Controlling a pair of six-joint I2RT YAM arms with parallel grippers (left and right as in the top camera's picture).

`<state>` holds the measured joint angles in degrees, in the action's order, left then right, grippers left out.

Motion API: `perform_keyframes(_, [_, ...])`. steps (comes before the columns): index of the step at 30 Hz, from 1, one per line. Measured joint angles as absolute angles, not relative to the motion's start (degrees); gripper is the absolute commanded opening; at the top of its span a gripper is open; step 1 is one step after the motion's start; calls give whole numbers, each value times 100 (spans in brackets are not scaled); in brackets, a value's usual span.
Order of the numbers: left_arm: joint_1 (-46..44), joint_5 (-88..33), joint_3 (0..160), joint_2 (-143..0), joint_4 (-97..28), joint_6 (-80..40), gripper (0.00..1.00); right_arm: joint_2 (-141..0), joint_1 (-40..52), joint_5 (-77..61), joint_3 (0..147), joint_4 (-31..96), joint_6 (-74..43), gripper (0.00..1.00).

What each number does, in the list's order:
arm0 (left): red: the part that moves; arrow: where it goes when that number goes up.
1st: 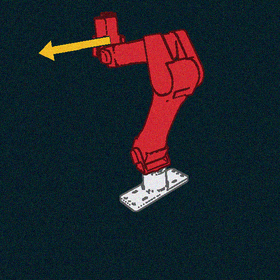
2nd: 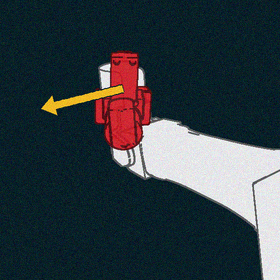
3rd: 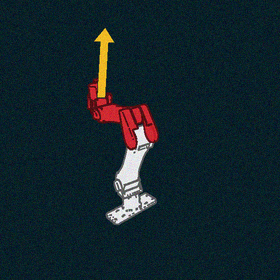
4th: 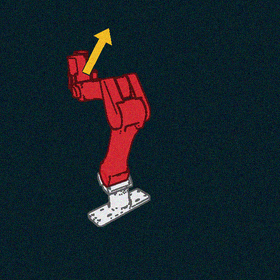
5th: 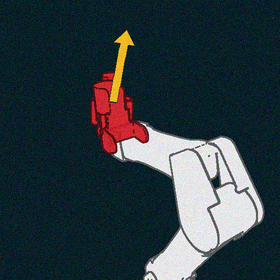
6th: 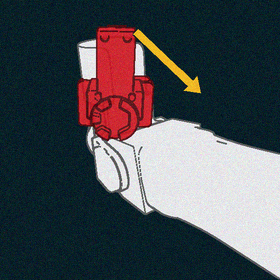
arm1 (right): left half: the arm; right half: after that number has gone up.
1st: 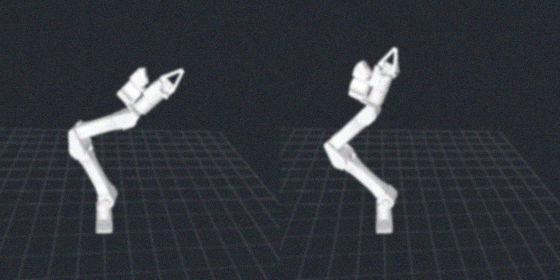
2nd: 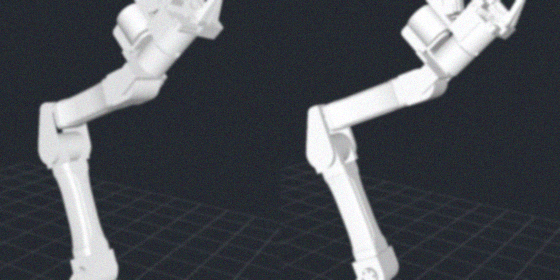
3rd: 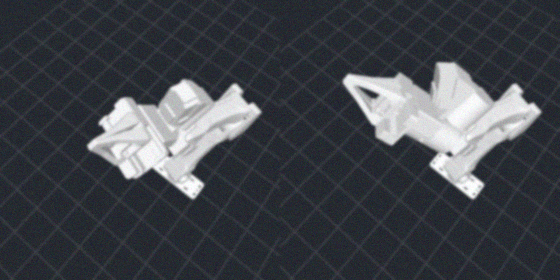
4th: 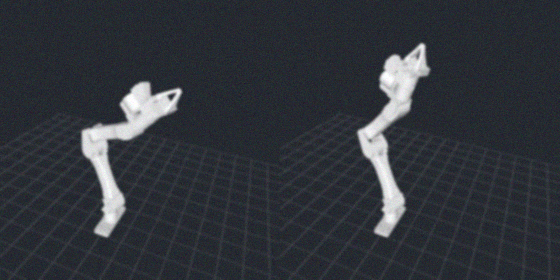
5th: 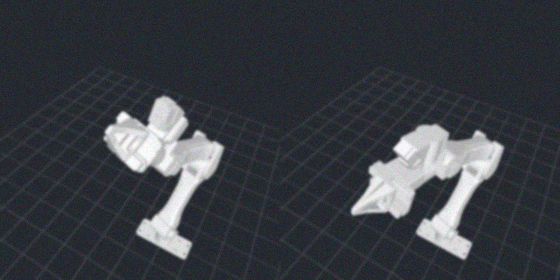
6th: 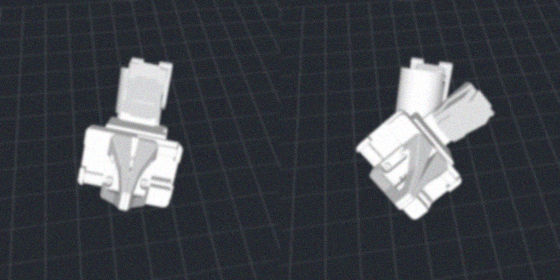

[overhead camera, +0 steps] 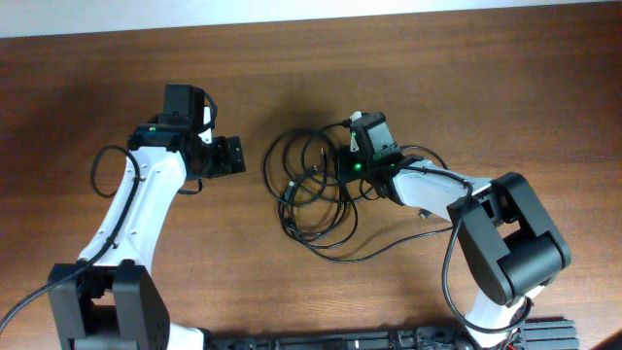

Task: Untangle cables
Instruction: 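Drag one cable to the right side with the right gripper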

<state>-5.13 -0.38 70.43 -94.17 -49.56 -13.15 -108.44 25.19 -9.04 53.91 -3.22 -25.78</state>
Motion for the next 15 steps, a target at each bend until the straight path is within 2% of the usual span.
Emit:
perform_keyframes(5, [-513,-38,7043,-9417,-4954,-1315,98,-10847,2519,-904,5391,-301,-2578,9])
perform_keyframes(6, [-513,-38,7046,-9417,-4954,-1313,98,-10847,2519,-904,5391,-301,-2576,5])
perform_keyframes(12, [-513,-40,7043,-9417,-4954,-1315,99,-10759,2510,-1061,5413,-23,-2220,4])
perform_keyframes(13, [-513,-40,7043,-9417,-4950,-1315,99,-10591,2488,-1094,5419,174,-2119,4])
perform_keyframes(15, [-513,-38,7046,-9417,-4956,-1315,99,-9334,2414,-1212,5655,545,-1949,4])
